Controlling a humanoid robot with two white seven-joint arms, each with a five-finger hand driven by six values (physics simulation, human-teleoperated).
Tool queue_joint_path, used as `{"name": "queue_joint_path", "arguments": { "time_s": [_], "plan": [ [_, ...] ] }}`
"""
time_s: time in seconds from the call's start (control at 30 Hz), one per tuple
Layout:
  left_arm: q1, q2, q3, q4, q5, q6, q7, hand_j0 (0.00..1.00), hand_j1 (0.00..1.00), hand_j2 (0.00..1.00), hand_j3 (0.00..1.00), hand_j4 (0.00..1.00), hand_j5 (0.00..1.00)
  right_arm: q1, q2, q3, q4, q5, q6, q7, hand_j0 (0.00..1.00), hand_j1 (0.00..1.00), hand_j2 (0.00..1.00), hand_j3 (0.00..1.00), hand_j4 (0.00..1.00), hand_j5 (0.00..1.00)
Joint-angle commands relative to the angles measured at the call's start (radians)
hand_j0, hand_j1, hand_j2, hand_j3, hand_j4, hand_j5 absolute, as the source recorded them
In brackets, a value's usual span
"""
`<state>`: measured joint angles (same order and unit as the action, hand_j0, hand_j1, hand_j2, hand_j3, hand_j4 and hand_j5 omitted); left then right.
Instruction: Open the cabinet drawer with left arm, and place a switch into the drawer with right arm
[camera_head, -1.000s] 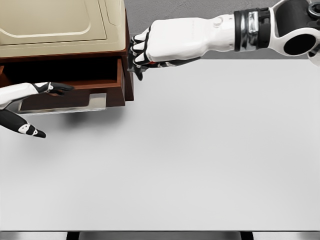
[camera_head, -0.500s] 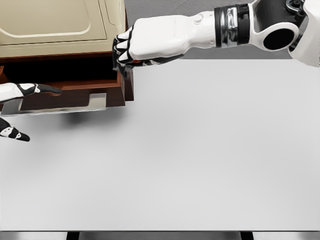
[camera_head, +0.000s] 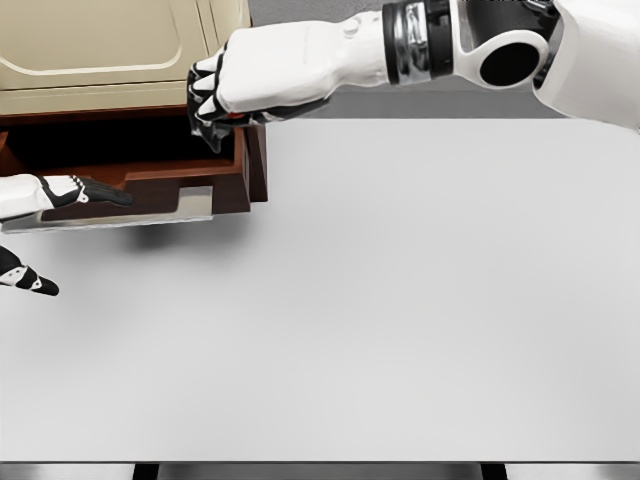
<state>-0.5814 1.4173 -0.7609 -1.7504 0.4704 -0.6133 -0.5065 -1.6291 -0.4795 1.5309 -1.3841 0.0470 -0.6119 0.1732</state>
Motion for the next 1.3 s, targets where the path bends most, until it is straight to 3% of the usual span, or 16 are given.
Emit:
{"name": "queue_joint_path", "arguments": {
  "time_s": [0.0,0.23,0.47,0.57,0.77,0.83,0.93,0.97,1.03,1.07,1.17,1.27],
  "plan": [
    [0.000,0.002,0.002,-0.001,0.007,0.002,0.000,1.00,1.00,1.00,1.00,1.00,1.00,0.000,0.032,-0.001,0.039,-0.006,0.001,0.000,0.50,0.50,0.50,0.50,0.50,0.50],
    [0.002,0.002,0.002,-0.009,0.005,0.002,0.000,1.00,1.00,1.00,1.00,1.00,1.00,0.005,0.110,0.000,0.128,-0.004,0.001,0.009,0.50,0.50,0.50,0.50,0.50,0.50],
    [0.003,0.002,0.000,-0.011,0.007,0.002,0.000,1.00,1.00,1.00,1.00,1.00,1.00,0.000,0.136,0.000,0.162,-0.001,0.001,0.015,0.53,0.53,0.53,0.53,0.53,0.53],
    [0.003,0.002,0.000,-0.011,0.005,0.002,0.000,1.00,1.00,1.00,1.00,1.00,1.00,0.006,0.144,-0.009,0.163,0.001,0.001,0.014,0.73,0.73,0.73,0.73,0.73,0.73],
    [0.005,0.002,0.000,-0.011,0.005,0.002,0.000,1.00,1.00,1.00,1.00,1.00,1.00,0.017,0.148,-0.029,0.158,0.007,0.001,0.011,0.85,0.85,0.85,0.85,0.85,0.85],
    [0.009,0.002,0.000,-0.011,0.005,0.002,0.000,1.00,1.00,1.00,1.00,1.00,1.00,0.015,0.133,-0.028,0.120,0.007,0.001,0.014,0.87,0.87,0.87,0.87,0.87,0.87],
    [0.009,0.002,0.000,-0.011,0.005,0.002,0.000,1.00,1.00,1.00,1.00,1.00,1.00,0.006,-0.056,-0.018,-0.038,0.007,0.001,0.026,1.00,1.00,1.00,1.00,1.00,1.00],
    [0.009,0.002,0.000,-0.011,0.005,0.002,0.000,1.00,1.00,1.00,1.00,1.00,1.00,0.006,-0.097,-0.014,-0.050,0.007,0.001,0.026,1.00,1.00,1.00,1.00,1.00,1.00],
    [0.009,0.002,0.002,-0.011,0.005,0.002,0.000,1.00,1.00,1.00,1.00,1.00,1.00,0.008,-0.116,-0.012,-0.069,0.008,0.001,0.028,1.00,1.00,1.00,1.00,1.00,1.00],
    [0.009,0.002,0.002,-0.011,0.005,0.002,0.000,1.00,1.00,1.00,1.00,1.00,1.00,0.006,-0.157,-0.012,-0.122,0.010,0.001,0.029,1.00,1.00,1.00,1.00,1.00,1.00],
    [0.009,0.002,0.003,-0.011,0.005,0.002,0.000,1.00,1.00,1.00,1.00,1.00,1.00,0.002,-0.350,-0.005,-0.246,0.008,0.001,0.022,1.00,1.00,1.00,1.00,1.00,1.00],
    [0.009,-0.003,0.015,-0.011,0.005,0.002,0.000,1.00,1.00,1.00,1.00,1.00,1.00,0.000,-0.511,0.086,-0.263,0.008,0.001,0.020,1.00,1.00,1.00,1.00,1.00,1.00]
  ]
}}
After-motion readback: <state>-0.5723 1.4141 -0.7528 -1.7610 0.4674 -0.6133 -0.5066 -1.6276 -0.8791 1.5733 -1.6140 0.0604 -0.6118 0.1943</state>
